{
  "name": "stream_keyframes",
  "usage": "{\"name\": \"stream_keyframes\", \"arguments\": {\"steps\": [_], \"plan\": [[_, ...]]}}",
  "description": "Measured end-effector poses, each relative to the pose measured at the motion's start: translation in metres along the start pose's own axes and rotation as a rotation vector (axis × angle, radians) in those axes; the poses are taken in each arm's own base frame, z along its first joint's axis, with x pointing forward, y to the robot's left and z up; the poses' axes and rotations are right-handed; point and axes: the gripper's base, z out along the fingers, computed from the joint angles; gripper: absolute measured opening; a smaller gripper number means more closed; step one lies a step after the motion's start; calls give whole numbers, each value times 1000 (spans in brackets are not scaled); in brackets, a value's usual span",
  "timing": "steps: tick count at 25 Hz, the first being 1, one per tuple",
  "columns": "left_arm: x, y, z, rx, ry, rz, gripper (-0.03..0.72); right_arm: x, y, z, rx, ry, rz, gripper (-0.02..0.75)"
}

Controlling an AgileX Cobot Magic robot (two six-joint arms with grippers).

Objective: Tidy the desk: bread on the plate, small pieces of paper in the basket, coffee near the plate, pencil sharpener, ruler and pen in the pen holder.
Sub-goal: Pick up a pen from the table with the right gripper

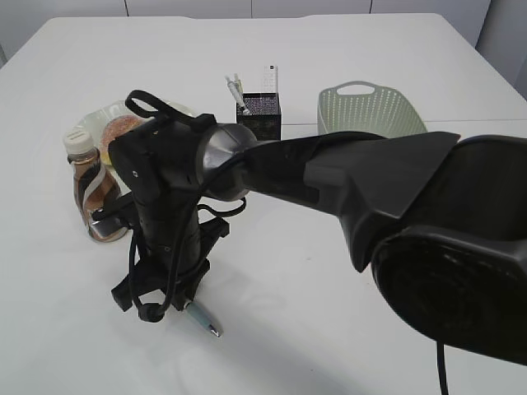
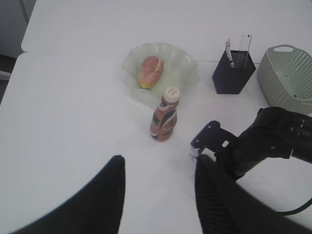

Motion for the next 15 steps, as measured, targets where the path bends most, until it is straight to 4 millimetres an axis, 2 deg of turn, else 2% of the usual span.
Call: {"name": "stream_keyframes", "arguments": {"steps": [7, 15], "plan": [[0, 0, 0, 2, 1, -1, 335, -1, -1, -3, 25, -6, -12, 97], [0, 0, 0, 4, 1, -1, 330, -12, 2, -31, -1, -94, -4, 96]]}}
